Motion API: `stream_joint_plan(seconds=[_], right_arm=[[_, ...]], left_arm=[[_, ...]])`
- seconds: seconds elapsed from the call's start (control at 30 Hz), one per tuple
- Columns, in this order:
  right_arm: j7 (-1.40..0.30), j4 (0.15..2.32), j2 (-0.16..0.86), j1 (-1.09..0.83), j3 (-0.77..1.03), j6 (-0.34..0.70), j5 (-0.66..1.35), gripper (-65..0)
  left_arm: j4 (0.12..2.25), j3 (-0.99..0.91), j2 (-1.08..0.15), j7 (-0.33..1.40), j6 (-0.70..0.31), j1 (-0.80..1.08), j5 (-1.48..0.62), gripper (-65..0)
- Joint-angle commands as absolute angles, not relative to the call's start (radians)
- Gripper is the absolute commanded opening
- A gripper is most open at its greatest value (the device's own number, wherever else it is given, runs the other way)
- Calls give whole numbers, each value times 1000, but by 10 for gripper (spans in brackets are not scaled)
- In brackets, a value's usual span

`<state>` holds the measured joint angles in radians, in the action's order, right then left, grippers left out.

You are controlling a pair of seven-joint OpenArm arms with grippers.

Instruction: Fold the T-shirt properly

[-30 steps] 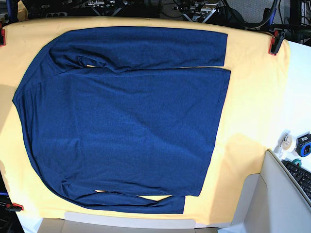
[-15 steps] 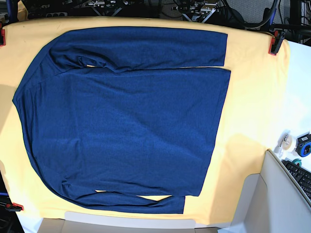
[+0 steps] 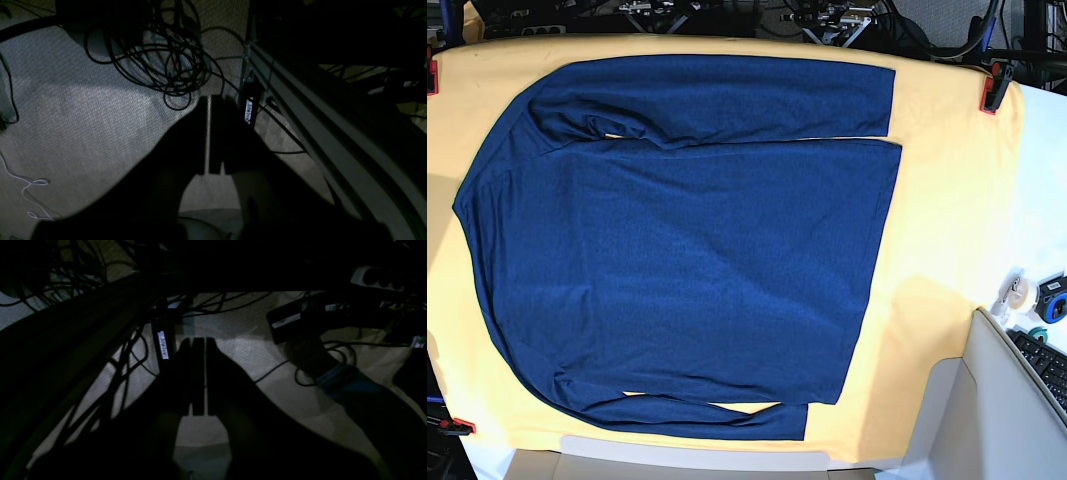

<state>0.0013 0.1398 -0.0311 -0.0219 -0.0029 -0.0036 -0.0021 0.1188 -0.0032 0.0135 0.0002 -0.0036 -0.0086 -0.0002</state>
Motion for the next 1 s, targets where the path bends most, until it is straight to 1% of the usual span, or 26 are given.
stream_joint_plan(seconds=[0.0,0.27,0.43,0.97], right_arm=[[10,140,-31,-21,-4,-2,-5,-649],[10,145,-44,-19,-4,-2,-5,-649],[13,145,-39,-21,-5,-2,-5,-649],[15,147,-27,-38,-4,-4,-5,-650]], left_arm=[[122,-7,13,-2,-2,-10,-1,-650],[124,-8,13,-8,-2,-2,-1,-650],[124,-8,31,-8,-2,-5,-1,-650],[125,-8,35,-7,-2,-5,-1,-650]])
